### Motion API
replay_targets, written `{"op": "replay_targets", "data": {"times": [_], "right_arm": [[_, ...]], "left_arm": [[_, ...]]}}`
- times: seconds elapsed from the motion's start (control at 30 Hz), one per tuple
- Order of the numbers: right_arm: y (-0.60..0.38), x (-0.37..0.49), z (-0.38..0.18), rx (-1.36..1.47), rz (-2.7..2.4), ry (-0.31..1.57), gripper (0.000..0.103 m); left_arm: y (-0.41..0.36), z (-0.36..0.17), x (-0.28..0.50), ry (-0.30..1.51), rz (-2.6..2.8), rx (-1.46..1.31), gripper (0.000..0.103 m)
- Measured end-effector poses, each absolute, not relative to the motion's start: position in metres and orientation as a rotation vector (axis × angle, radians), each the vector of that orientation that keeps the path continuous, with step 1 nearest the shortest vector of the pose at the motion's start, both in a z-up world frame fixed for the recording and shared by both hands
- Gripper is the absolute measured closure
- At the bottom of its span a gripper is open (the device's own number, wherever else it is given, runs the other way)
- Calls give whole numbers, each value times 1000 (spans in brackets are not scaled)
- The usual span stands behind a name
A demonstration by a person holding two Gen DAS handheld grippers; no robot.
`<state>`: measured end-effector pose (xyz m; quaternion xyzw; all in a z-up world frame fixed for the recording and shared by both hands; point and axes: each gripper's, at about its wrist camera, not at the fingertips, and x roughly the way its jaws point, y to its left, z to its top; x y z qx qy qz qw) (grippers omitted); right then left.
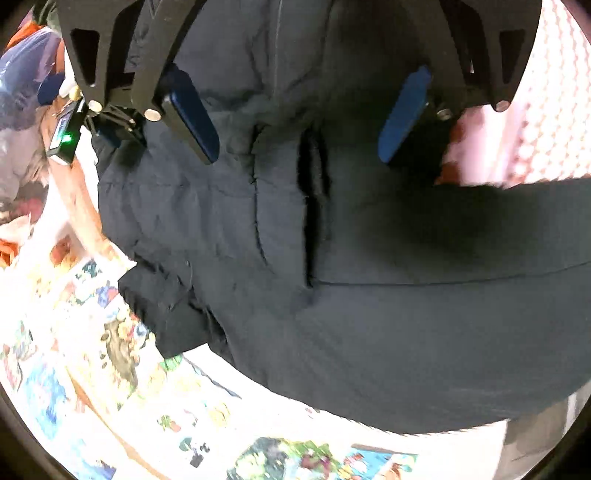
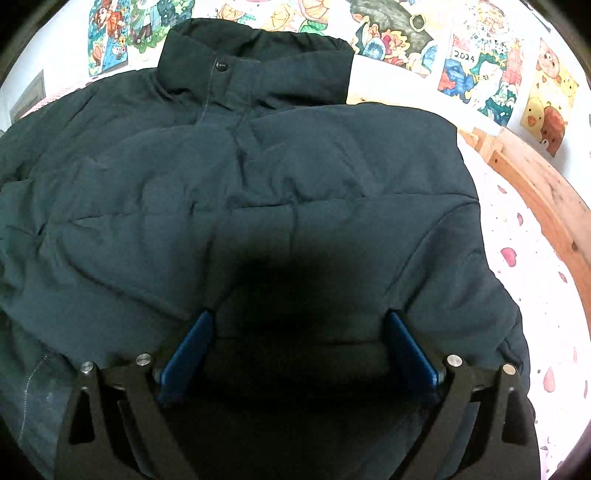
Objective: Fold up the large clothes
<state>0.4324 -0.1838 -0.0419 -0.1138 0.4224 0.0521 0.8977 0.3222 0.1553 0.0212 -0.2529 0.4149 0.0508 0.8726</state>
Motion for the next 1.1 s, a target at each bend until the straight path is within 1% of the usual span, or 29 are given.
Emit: {"op": "replay_targets", "data": {"times": [0.17,0.33,0.53,0.77,0.97,1.1], "right_arm": [[-180,430,-34,-263,77,875,9],[-169,420,-10,-259,54,838,9],[-115,406,25,-320,232,726,9],[-38,398,22,-415,401,688,9],[1,399,20,-345,466,703,9],[8,412,-1,-320,441,765,9]], "left_arm": [[163,36,288,837,160,-479,12],[190,49,246,788,275,-435,12],[232,58,201,733,413,-470,11],[254,74,172,687,579,-388,11],[295,77,150,629,701,-556,11],[321,65,141,600,763,-688,11]]}}
